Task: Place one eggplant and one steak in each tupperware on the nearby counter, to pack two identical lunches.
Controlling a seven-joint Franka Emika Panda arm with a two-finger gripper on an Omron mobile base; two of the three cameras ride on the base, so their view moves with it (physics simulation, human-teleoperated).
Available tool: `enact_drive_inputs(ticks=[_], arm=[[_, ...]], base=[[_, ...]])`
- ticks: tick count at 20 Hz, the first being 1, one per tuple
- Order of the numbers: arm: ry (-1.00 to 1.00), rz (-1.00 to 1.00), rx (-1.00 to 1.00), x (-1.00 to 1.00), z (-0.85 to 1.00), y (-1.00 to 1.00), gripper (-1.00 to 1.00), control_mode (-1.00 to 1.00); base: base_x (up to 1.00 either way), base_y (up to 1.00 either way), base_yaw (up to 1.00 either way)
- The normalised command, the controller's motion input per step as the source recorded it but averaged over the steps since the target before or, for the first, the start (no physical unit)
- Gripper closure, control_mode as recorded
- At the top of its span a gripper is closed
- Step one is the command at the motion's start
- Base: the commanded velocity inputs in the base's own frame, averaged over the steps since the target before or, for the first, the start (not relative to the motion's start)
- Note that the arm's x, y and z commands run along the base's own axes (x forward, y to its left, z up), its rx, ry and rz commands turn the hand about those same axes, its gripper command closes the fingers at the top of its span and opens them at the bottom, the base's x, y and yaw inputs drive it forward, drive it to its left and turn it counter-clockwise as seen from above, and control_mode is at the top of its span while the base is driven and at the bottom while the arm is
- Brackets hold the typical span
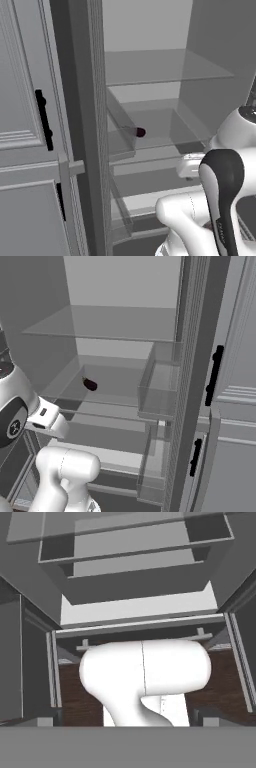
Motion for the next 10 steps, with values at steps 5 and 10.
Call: enact_drive_inputs(ticks=[5,10], arm=[[0.1,0.12,-0.01,0.49,-0.07,0.12,-1.0,-1.0],[0.0,0.12,-0.03,0.58,-0.04,-0.01,-1.0,-1.0]], base=[[0.0,0.0,0.0],[0.0,0.0,0.0]])
